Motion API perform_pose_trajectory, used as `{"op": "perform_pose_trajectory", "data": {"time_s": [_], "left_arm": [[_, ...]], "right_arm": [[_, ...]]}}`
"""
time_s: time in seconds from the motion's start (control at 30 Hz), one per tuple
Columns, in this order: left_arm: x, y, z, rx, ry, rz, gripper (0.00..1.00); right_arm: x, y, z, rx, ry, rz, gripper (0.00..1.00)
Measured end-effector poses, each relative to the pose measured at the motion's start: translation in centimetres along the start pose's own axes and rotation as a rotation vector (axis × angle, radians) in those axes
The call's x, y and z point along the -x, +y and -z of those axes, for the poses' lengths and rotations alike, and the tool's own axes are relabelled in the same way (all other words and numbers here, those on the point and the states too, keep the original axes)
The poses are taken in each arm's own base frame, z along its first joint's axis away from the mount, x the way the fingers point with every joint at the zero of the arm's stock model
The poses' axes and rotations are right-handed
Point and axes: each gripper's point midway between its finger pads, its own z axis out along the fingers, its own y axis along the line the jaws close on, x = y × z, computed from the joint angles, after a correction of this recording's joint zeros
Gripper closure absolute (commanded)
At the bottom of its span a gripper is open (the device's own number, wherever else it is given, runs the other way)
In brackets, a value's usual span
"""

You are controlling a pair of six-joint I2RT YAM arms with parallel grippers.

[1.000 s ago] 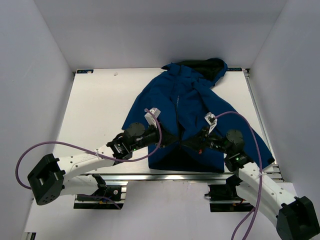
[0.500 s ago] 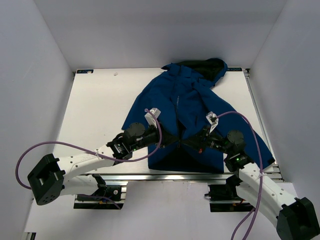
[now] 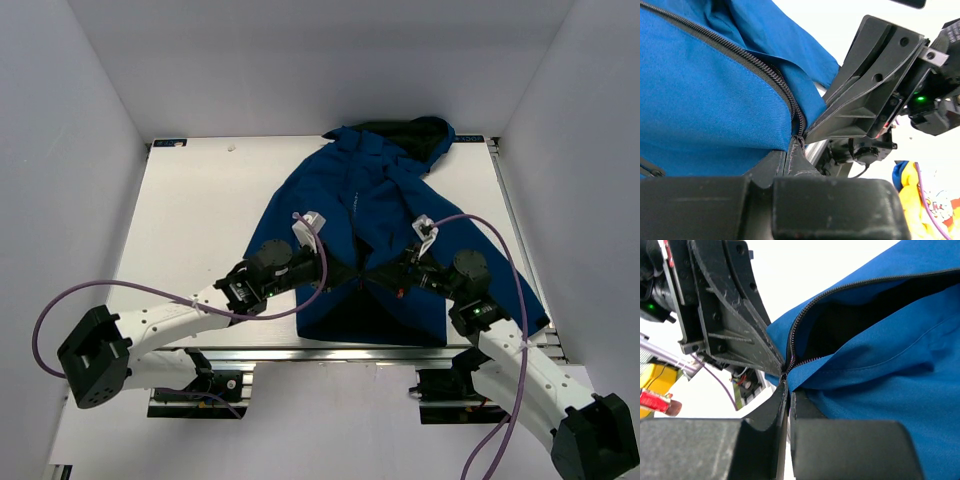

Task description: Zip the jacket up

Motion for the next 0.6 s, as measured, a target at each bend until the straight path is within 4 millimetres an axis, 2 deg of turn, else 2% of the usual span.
{"op": "perform_pose_trajectory", "data": {"time_s": [0.17, 0.4, 0.43, 0.5, 0.53, 0.57, 0.6], "left_arm": [[0.5, 0.0, -0.6, -0.009, 0.011, -0.043, 1.0], [0.1, 0.3, -0.5, -0.018, 0.037, -0.077, 1.0], [0.0, 0.3, -0.5, -0.016, 0.04, -0.074, 0.96], [-0.1, 0.3, -0.4, -0.016, 0.045, -0.067, 0.79], [-0.2, 0.3, -0.4, -0.017, 0.048, -0.061, 0.67], [-0.5, 0.3, -0.3, -0.019, 0.064, -0.058, 0.65], [-1.8, 0.2, -0.1, -0.026, 0.112, -0.037, 0.65]], "right_arm": [[1.3, -0.5, -0.1, -0.033, -0.004, -0.006, 1.0], [1.2, -1.0, -0.3, -0.044, 0.034, -0.044, 1.0], [1.0, -0.9, -0.3, -0.041, 0.042, -0.048, 1.0], [1.0, -0.8, -0.2, -0.036, 0.049, -0.05, 1.0], [1.0, -0.7, -0.2, -0.029, 0.054, -0.052, 1.0], [1.4, -0.9, -0.3, -0.033, 0.042, -0.046, 1.0], [2.0, -1.2, -0.4, -0.041, 0.02, -0.035, 1.0]]}}
